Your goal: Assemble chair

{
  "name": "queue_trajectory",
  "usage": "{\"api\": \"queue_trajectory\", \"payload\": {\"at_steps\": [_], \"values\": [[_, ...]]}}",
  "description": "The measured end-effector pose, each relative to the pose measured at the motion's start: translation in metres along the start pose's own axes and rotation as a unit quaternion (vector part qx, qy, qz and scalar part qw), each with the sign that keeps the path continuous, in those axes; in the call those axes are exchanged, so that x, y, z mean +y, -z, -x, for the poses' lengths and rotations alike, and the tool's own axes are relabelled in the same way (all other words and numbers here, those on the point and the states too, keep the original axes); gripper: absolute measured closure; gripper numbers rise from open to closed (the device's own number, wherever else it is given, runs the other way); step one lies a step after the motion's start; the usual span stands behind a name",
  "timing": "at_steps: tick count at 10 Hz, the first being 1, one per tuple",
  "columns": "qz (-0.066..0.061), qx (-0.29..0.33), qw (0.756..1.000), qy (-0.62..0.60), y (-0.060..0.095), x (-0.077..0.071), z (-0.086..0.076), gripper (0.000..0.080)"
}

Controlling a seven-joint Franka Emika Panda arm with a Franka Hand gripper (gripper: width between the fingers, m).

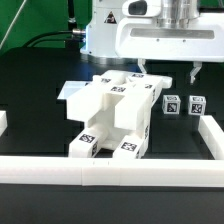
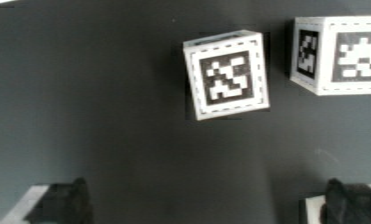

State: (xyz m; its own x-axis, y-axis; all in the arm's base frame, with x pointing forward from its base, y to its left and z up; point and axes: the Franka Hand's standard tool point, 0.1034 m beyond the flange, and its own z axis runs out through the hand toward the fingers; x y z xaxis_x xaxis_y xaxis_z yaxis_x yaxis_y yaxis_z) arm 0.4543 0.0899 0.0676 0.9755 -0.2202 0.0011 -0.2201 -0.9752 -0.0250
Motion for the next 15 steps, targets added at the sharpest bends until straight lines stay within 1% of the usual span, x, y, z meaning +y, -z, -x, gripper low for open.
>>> {"api": "queue_trajectory", "payload": {"at_steps": [3,4,5,6,9,10,13,14,15], "values": [[0.0,0.0,1.0,-0.001,-0.001,0.0,0.001,0.015],[0.0,-0.003,1.0,-0.022,-0.003,-0.006,0.009,0.015],[-0.001,-0.006,0.999,-0.035,-0.004,-0.019,0.019,0.015],[-0.003,-0.008,0.999,-0.035,-0.004,-0.031,0.025,0.015],[0.0,-0.012,1.0,-0.028,-0.013,-0.06,0.036,0.015],[0.0,-0.011,1.0,-0.027,-0.012,-0.057,0.034,0.015],[0.002,-0.013,1.0,-0.025,-0.015,-0.057,0.035,0.015],[0.006,-0.016,1.0,-0.018,-0.021,-0.063,0.037,0.015],[0.006,-0.013,1.0,-0.012,-0.024,-0.071,0.031,0.015]]}}
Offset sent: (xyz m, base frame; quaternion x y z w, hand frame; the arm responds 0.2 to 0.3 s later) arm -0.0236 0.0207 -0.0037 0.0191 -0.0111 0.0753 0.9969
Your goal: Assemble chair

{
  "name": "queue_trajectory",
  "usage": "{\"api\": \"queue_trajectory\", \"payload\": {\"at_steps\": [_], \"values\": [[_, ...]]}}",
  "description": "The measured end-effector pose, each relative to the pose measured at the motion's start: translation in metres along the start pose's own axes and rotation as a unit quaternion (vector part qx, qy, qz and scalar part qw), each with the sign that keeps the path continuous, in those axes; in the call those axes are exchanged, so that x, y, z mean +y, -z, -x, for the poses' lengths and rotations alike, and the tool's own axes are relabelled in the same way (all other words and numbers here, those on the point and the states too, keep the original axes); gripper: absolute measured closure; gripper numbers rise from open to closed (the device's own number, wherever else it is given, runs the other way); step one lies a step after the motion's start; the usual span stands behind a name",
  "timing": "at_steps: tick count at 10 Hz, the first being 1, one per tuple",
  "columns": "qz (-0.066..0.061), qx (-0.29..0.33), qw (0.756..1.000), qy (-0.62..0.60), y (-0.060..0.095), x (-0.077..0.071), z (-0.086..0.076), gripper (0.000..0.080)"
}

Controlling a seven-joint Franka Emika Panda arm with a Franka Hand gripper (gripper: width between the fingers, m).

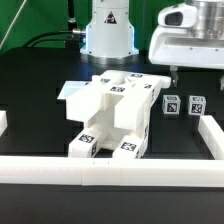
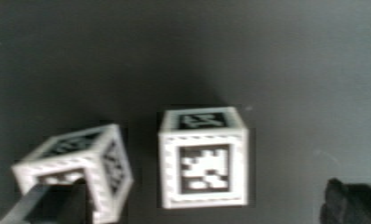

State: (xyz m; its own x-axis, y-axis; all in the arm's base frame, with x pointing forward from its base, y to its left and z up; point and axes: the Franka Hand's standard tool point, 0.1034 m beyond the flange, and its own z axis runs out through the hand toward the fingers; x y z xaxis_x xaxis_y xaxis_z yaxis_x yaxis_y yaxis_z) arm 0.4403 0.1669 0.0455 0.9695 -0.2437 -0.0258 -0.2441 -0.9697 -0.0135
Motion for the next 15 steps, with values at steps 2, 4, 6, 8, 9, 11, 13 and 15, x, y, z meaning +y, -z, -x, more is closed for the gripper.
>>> {"api": "queue_trajectory", "payload": {"at_steps": [2,4,6,8,9,11,13,15], "values": [[0.0,0.004,1.0,0.004,-0.006,-0.012,-0.008,0.015],[0.001,0.004,1.0,0.007,-0.009,-0.018,-0.005,0.015],[0.003,0.005,1.0,0.01,-0.014,-0.018,-0.002,0.015],[0.005,0.005,1.0,0.019,-0.019,-0.018,0.0,0.015],[0.005,0.005,1.0,0.018,-0.019,-0.017,-0.001,0.015],[0.005,0.005,1.0,0.017,-0.02,-0.017,-0.001,0.015],[0.005,0.005,1.0,0.016,-0.019,-0.015,-0.003,0.015],[0.003,0.006,1.0,0.021,-0.017,-0.011,-0.007,0.015]]}}
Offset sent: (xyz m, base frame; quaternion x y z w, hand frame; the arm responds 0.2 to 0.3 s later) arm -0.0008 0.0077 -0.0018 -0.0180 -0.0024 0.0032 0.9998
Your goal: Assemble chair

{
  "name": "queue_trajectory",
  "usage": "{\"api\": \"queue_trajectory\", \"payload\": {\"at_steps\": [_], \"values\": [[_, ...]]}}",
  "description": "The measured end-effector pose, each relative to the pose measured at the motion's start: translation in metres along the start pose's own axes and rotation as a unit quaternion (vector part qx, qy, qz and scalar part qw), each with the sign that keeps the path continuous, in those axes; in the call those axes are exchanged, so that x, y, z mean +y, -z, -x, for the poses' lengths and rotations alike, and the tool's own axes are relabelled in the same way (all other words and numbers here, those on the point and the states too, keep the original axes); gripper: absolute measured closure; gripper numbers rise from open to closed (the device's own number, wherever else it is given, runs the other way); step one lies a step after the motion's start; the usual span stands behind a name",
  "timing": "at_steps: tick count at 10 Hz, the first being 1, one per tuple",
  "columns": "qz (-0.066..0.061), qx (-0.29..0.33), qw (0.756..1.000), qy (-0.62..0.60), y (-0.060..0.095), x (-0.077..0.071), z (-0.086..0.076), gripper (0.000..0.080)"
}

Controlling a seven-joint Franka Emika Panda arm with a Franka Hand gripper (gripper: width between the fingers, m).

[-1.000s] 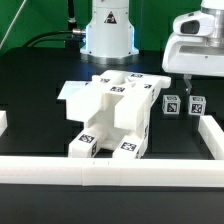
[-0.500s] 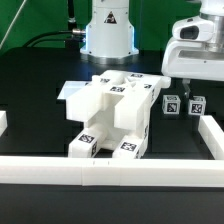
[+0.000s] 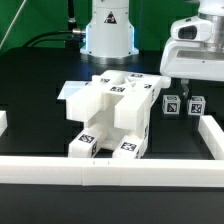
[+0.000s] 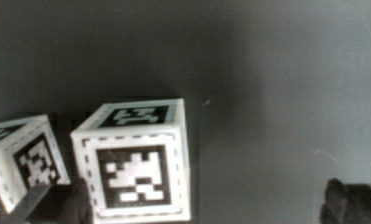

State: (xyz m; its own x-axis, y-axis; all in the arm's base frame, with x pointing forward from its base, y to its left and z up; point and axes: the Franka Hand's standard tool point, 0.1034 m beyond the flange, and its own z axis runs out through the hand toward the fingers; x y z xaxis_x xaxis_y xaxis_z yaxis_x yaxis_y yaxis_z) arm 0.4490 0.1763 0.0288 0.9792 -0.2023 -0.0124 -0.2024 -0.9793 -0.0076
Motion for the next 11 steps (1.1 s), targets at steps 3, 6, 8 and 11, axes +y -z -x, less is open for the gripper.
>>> {"api": "queue_trajectory", "payload": {"at_steps": [3,6,8,11], "values": [[-0.001,0.0,1.0,0.0,0.002,0.005,-0.003,0.015],[0.002,-0.002,1.0,0.0,-0.002,0.006,-0.001,0.015],[0.003,-0.002,1.0,0.003,-0.006,0.004,0.001,0.015],[0.006,-0.006,1.0,0.006,-0.011,0.003,0.006,0.015]]}}
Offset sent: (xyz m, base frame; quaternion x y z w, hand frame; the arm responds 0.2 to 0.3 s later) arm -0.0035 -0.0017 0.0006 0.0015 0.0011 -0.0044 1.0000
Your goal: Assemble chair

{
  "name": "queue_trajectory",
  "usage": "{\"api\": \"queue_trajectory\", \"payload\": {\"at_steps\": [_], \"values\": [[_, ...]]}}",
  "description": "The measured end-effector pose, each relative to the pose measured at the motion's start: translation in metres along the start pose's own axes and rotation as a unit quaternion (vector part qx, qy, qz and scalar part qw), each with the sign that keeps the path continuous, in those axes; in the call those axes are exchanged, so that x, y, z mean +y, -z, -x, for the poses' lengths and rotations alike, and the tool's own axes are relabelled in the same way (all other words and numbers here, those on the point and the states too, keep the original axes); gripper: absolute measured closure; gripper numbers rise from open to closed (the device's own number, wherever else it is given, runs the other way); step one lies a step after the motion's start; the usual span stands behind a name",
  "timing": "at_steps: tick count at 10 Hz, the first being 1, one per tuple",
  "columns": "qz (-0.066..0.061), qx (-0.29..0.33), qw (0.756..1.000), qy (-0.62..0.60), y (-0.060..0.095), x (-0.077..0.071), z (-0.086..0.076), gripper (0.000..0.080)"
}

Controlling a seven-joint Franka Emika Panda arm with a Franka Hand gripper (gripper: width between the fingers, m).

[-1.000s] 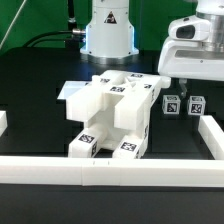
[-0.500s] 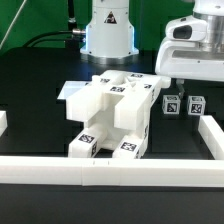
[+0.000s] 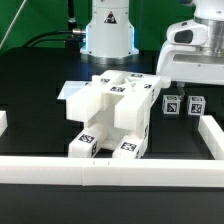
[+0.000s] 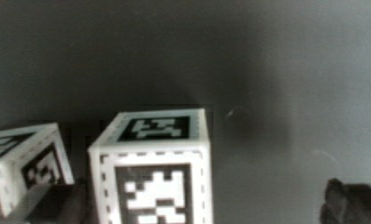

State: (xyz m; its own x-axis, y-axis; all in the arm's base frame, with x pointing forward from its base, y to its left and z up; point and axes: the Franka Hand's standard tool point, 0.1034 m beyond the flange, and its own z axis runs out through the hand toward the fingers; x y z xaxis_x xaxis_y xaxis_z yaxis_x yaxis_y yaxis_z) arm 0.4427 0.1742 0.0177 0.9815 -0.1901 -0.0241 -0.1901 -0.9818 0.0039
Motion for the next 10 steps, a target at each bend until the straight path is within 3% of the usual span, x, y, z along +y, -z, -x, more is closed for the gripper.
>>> {"api": "queue_trajectory", "payload": {"at_steps": [6,7,8,9,10], "values": [[0.004,0.004,1.0,0.002,-0.01,0.004,0.001,0.015],[0.004,0.004,1.0,0.0,-0.01,0.005,0.0,0.0264],[0.004,0.004,1.0,0.0,-0.01,0.006,0.0,0.0264],[0.003,0.007,1.0,0.0,-0.01,0.01,-0.002,0.0441],[0.003,0.008,1.0,-0.002,-0.01,0.011,-0.003,0.0517]]}}
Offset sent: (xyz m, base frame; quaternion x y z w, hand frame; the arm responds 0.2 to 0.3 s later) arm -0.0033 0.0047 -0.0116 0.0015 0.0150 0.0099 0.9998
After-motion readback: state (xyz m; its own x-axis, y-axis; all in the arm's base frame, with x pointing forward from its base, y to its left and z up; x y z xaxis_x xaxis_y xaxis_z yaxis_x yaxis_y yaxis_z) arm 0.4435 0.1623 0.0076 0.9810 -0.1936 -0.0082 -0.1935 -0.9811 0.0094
